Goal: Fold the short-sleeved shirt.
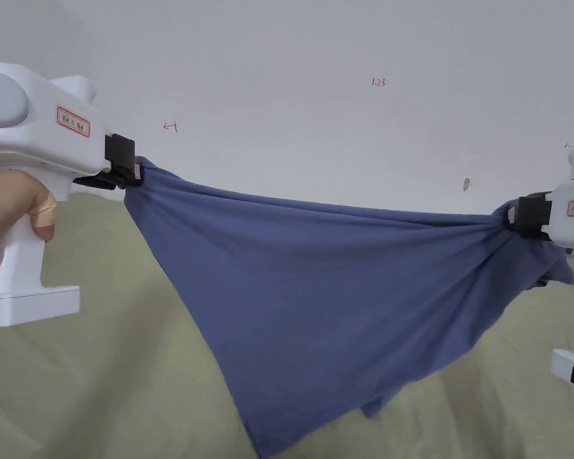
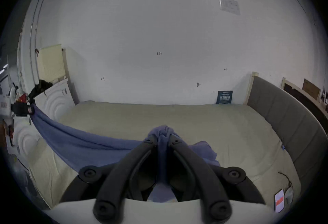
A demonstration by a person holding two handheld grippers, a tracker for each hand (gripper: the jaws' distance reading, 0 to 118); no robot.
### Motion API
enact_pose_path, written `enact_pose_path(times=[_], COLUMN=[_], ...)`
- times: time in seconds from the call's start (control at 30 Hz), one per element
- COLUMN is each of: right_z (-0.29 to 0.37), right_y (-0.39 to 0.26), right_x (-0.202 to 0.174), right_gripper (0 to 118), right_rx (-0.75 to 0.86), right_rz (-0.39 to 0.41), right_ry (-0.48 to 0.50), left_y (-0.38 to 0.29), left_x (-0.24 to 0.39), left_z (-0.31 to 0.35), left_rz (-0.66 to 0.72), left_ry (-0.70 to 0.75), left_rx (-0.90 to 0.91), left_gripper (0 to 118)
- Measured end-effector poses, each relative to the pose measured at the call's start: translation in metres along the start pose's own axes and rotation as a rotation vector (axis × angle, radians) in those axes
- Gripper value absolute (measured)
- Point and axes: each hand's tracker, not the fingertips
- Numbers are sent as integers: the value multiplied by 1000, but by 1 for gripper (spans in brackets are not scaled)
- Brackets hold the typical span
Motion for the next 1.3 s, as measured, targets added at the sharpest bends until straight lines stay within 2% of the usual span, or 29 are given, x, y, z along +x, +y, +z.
enact_pose_path(times=[0.2, 0.47, 0.67, 0.8, 1.03, 1.1, 1.2, 1.3], right_z=[-19, -30, -24, -13, 37, 48, 57, 56], right_y=[1, -42, -108, -160, -237, -253, -272, -284], right_x=[-8, -2, 18, 30, 48, 51, 51, 61], right_gripper=[10, 10, 10, 10, 10, 10, 10, 10], right_rx=[-12, -72, -185, -355, -446, -473, -488, -492], right_rz=[50, 56, -9, -30, -68, -106, -77, -120], right_ry=[-21, -7, -10, 11, 15, 21, 19, 29], left_y=[1, -47, -124, -185, -280, -300, -323, -341], left_x=[4, -1, -9, -7, -24, -28, -31, -32], left_z=[-13, -31, -39, -36, -8, 0, 12, 19], left_rz=[-17, 5, 47, 37, 117, 127, 165, 188], left_ry=[26, 45, 32, 53, 39, 44, 39, 42], left_rx=[-17, -120, -243, -341, -471, -498, -539, -550], left_gripper=[4, 4, 4, 4, 4, 4, 4, 4])
